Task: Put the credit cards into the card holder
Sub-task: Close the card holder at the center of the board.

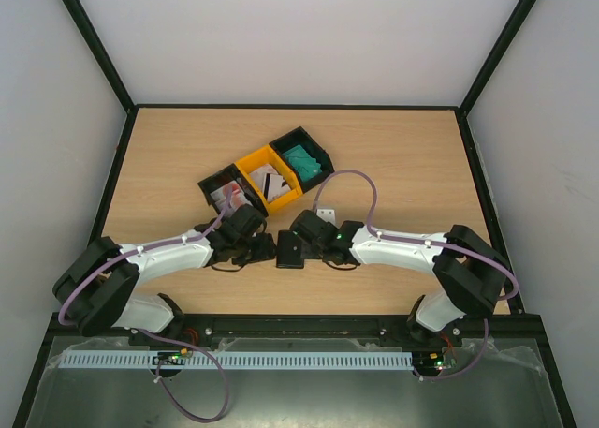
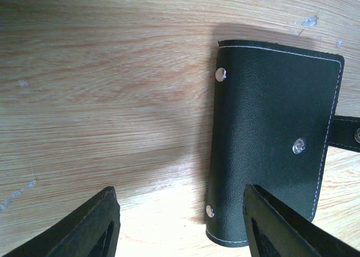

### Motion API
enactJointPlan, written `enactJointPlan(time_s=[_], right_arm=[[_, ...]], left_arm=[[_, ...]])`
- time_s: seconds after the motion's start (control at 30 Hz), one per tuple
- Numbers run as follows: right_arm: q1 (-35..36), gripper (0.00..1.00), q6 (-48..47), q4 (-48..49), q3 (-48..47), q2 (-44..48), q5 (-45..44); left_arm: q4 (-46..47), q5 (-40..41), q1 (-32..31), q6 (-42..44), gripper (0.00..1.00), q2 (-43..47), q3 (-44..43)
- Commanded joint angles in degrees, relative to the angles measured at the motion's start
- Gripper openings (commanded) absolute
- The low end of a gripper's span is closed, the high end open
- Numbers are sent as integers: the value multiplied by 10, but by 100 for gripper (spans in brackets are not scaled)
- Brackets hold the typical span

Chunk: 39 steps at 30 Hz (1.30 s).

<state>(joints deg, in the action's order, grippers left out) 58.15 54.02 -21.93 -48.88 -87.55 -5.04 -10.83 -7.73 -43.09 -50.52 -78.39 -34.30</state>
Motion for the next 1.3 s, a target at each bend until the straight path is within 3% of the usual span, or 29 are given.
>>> enactJointPlan(time_s=[0.0, 0.3, 0.67, 1.03, 1.27], right_arm=[[1, 2, -8, 20, 9, -1, 2], [-34, 2, -49, 155, 65, 30, 126], [-76, 2, -54, 224, 97, 48, 219], [-122, 2, -143, 248, 120, 40, 355], [-141, 2, -173, 258, 136, 32, 425]], left_arm=[[10, -11, 2, -7, 62, 10, 14], [82, -50, 1, -37, 64, 8, 41], [127, -64, -8, -42, 59, -35, 36], [143, 22, -65, -64, 50, -73, 38], [164, 65, -82, -97, 38, -80, 54]])
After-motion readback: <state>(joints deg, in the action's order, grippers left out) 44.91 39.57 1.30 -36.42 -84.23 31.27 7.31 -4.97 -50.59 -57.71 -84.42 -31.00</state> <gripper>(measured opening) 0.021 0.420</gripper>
